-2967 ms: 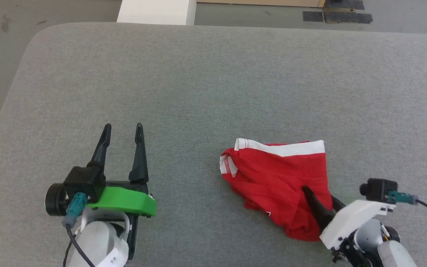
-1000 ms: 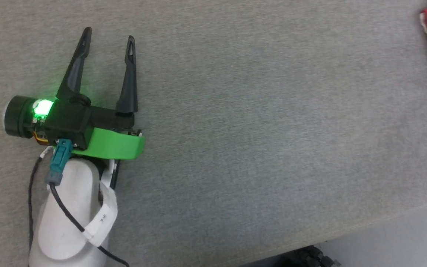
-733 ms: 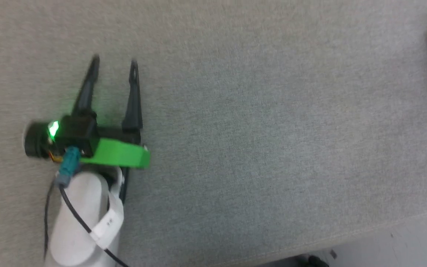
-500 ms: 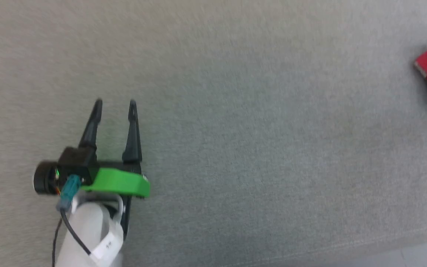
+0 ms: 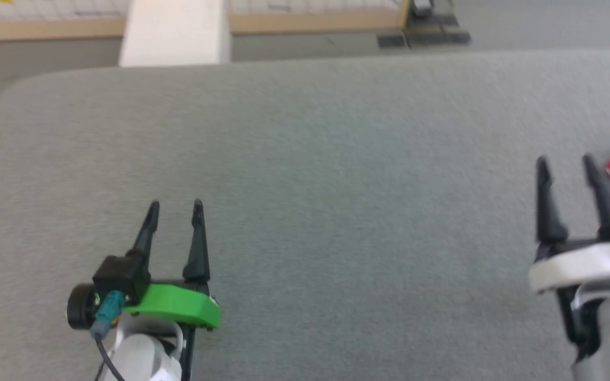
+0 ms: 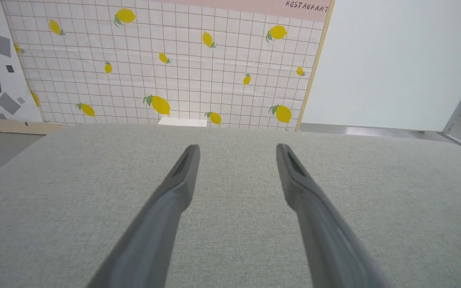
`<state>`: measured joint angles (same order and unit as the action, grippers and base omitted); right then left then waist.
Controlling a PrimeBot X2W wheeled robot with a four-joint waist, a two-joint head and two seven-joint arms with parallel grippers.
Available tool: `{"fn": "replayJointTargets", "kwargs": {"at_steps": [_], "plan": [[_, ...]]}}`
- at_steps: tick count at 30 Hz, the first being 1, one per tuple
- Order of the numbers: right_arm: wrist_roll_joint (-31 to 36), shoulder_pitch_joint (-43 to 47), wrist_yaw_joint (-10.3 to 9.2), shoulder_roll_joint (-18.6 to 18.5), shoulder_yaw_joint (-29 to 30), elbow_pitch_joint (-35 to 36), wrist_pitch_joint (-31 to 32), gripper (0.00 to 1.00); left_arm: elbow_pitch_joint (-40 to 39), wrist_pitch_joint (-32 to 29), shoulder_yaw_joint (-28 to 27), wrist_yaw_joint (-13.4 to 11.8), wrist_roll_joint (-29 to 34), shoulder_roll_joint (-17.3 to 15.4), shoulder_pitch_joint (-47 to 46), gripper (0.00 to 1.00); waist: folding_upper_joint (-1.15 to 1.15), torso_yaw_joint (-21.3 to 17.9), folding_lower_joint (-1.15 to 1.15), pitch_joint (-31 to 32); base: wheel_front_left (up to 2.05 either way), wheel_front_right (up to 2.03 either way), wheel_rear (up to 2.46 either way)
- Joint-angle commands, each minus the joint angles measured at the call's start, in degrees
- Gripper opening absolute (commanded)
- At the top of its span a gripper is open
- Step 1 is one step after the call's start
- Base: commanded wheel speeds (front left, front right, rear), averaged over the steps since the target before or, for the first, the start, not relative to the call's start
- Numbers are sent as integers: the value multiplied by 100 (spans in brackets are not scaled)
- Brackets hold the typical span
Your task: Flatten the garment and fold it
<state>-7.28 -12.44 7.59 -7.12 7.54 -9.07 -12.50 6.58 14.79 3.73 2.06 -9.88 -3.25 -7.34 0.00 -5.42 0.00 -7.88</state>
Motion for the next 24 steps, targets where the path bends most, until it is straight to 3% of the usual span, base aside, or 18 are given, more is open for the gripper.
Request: {"fn": "replayJointTargets", "kwargs": {"at_steps": [1,12,24], "plan": [[-12,158,-10,68,-30,106,34,100,53,20,6,44,-46,26,113,100,0,384,0,399,0,0,0],[362,1081,-10,365,-17,503,122,100,246,20,159,52,-61,35,414,100,0,503,0,676,0,0,0],[387,1609,-10,423,-22,570,94,100,222,20,332,-35,-115,36,627,100,0,541,0,772,0,0,0]]}}
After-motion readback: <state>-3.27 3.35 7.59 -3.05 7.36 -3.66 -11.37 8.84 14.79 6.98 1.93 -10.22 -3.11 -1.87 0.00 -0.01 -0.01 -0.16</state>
